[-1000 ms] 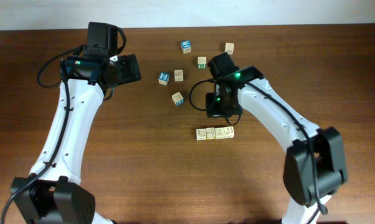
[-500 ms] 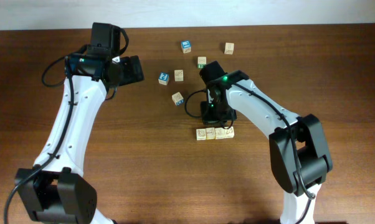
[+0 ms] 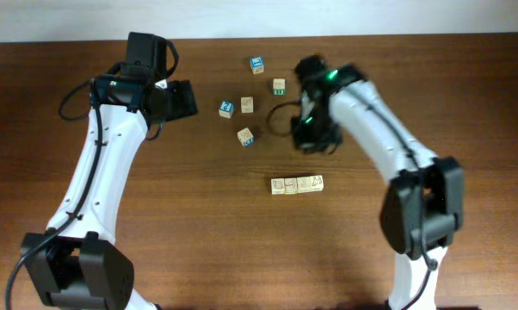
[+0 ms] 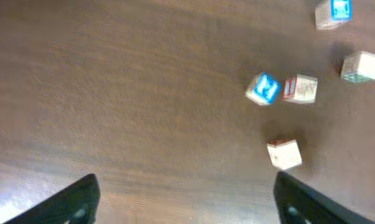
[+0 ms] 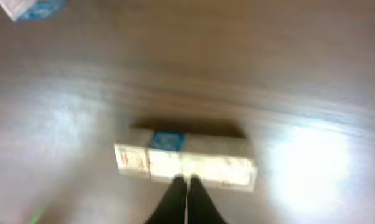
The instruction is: Rotate 4 blocks
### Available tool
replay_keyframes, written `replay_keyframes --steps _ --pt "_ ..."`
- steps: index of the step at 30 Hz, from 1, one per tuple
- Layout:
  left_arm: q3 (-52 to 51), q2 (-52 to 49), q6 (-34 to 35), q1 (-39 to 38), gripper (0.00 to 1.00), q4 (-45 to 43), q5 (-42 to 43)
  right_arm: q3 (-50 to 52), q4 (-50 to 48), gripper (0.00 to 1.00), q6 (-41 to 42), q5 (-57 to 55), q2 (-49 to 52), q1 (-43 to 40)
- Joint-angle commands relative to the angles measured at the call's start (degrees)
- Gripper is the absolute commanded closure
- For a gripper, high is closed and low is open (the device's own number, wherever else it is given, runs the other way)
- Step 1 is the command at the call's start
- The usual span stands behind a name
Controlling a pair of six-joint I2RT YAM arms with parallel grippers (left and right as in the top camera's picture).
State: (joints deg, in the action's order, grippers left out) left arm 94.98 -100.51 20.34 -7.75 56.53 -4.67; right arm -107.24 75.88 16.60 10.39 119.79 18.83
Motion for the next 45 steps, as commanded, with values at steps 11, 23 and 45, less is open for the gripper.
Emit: replay_keyframes --steps 11,23,45 --pt "-6.1 -13.1 6.4 -13.1 0.52 0.3 14.3 19.3 -3.3 0.95 -15.0 7.1 -1.3 -12.8" --pt "-6.1 -13.3 6.4 -11.1 0.48 -3.4 14.3 27.5 -15.3 0.96 -12.7 10.9 -1.3 -4.5" --pt "-18.3 -4.7 -2.2 -6.6 0.77 -12.9 35.1 38.7 -16.8 0.96 -20.9 34.5 -21.6 -23.0"
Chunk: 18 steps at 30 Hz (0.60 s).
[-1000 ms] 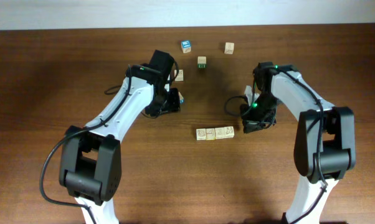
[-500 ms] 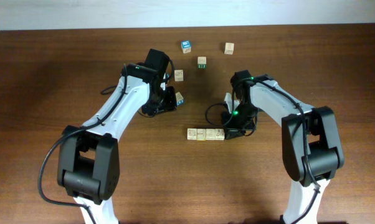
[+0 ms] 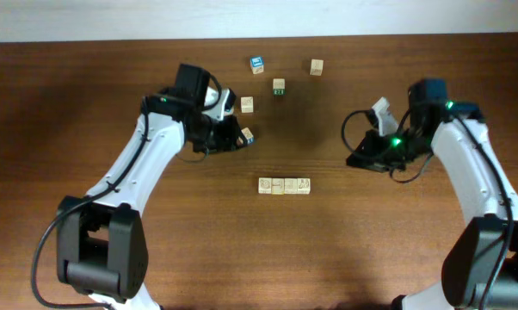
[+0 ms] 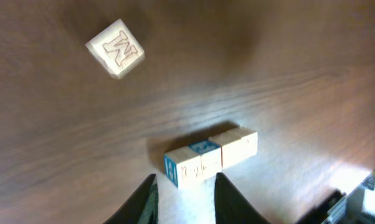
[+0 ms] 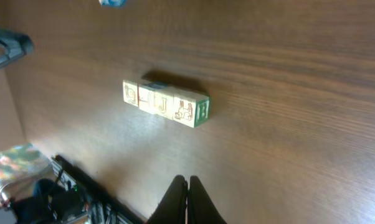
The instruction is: Rotate 4 blocks
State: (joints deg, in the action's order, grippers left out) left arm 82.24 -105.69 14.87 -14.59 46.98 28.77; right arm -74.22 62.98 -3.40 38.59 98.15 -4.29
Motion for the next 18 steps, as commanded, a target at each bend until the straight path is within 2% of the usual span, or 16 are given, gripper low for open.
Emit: replay_keyframes --steps 1,4,7,8,9,12,13,18 --pt "-8.1 0.6 4.0 0.0 0.80 -5.5 1.7 8.3 -6.6 0.95 -0.7 6.7 0.0 0.1" --pt "-14.2 0.6 9.1 -1.9 0.79 -12.8 1.2 12.0 -11.6 0.96 -0.7 5.4 0.0 0.1" --pt "-20.0 0.6 14.1 -2.1 0.90 -19.0 1.2 12.2 -12.4 0.96 0.3 1.5 0.8 0.2" --pt "-22.0 0.6 15.1 -2.2 0.93 -21.8 1.2 12.2 -12.5 0.96 4.6 1.3 1.4 0.2" --pt "-22.9 0.6 15.3 -2.3 0.93 -23.6 1.4 12.2 -13.0 0.95 5.4 1.5 1.8 0.3" --pt "-23.3 0.5 15.3 -2.3 0.94 -24.3 0.3 13.3 -15.2 0.95 5.4 1.7 2.0 1.3" --pt "-23.3 0.5 15.3 -2.3 1.00 -24.4 0.2 13.9 -16.6 0.96 5.5 1.7 2.0 2.1" --pt "-23.3 0.5 15.1 -3.9 1.00 -24.5 -0.7 17.1 -22.1 0.95 6.9 1.6 2.0 4.3"
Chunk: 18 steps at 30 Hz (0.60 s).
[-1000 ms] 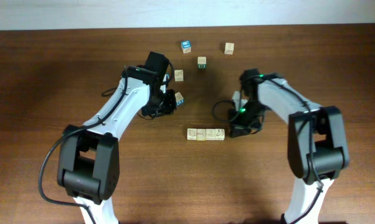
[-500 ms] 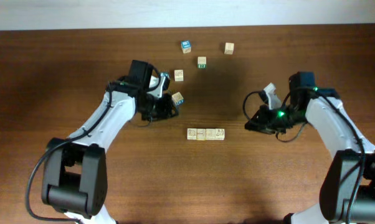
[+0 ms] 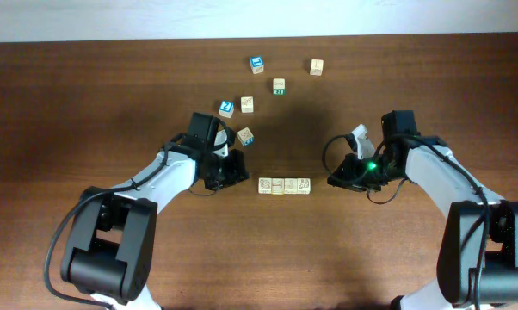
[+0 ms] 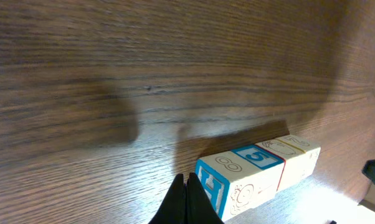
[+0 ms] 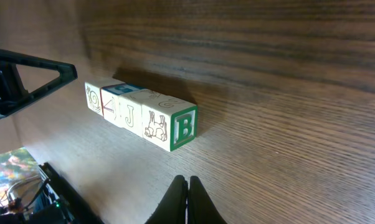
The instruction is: Rotate 4 blocks
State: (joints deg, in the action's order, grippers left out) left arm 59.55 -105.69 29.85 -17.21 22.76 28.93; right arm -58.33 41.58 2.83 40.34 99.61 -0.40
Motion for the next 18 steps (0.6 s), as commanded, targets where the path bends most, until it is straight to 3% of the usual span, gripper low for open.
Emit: replay_keyframes --steps 1,12,18 --pt "-0.7 0.5 0.1 -1.6 1.00 -0.2 -0.8 1.6 -0.8 0.96 0.7 -0.5 0.5 0.5" --pt "-0.7 0.5 -3.3 -2.6 1.00 1.9 0.2 2.1 -3.5 0.96 3.8 -3.0 0.5 0.6" --pt "-0.6 0.5 -6.4 -3.4 1.00 1.6 1.0 2.1 -5.9 0.96 6.7 -6.6 0.5 5.8"
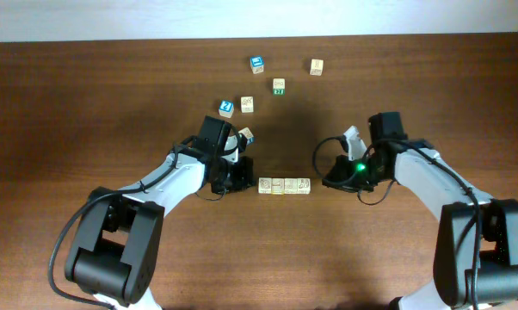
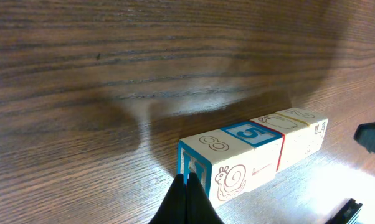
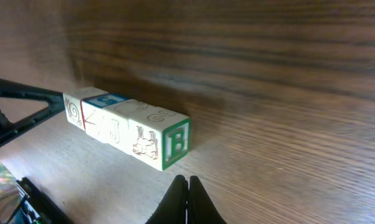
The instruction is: Rotate 4 blocks
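A row of wooden letter blocks [image 1: 284, 185] lies end to end in the middle of the table. My left gripper [image 1: 243, 180] is shut and low at the row's left end. In the left wrist view its tips [image 2: 187, 182] touch the blue-framed end face of the row [image 2: 250, 152]. My right gripper [image 1: 326, 181] is also shut and sits just off the row's right end. In the right wrist view its tips [image 3: 187, 182] stay a short gap from the green B face [image 3: 176, 144] of the row [image 3: 122, 130]. Neither gripper holds anything.
Loose blocks lie behind the row: one beside my left wrist [image 1: 245, 134], a blue one [image 1: 226, 108] next to a pale one [image 1: 247, 104], and three farther back [image 1: 256, 64], [image 1: 279, 86], [image 1: 316, 66]. The right arm's cable [image 1: 332, 155] loops over the table.
Both shut grippers have come closer to the row's ends. The left tips now meet the blue end face, and the right tips are nearer the B face. The row looks unmoved.
At first my left gripper was open at the back left and my right, shut, hovered just behind the row. Then the left, open, was by the loose blocks, the right far right, the row slightly further left. Later both were shut and low, flanking the row, now at its ends.
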### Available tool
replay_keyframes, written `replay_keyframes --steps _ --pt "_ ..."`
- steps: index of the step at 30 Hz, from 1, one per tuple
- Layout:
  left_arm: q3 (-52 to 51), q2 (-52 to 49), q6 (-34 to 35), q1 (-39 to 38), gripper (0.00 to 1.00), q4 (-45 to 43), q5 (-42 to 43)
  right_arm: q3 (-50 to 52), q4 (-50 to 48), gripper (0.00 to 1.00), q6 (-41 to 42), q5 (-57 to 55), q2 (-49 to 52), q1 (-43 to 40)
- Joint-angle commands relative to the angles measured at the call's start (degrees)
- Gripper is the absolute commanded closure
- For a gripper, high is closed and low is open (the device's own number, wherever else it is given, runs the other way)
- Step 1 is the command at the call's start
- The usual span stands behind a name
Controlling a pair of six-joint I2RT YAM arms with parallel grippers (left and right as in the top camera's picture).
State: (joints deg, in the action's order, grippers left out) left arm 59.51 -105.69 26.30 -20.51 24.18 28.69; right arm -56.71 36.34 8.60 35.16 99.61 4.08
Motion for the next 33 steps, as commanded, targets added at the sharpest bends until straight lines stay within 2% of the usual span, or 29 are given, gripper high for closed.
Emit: replay_keyframes --steps 1,11,33 --pt "-0.6 0.5 -3.8 -0.1 1.00 0.5 1.6 0.5 -0.9 0.96 1.0 -1.4 0.5 1.6" --pt "-0.6 0.5 -4.1 -0.1 1.00 0.1 2.2 0.5 -0.8 0.96 6.5 -4.3 1.6 2.3" --pt "-0.5 -1.5 -0.6 -1.4 1.00 -1.4 -0.5 0.6 -1.0 0.96 6.5 -5.0 2.0 3.8"
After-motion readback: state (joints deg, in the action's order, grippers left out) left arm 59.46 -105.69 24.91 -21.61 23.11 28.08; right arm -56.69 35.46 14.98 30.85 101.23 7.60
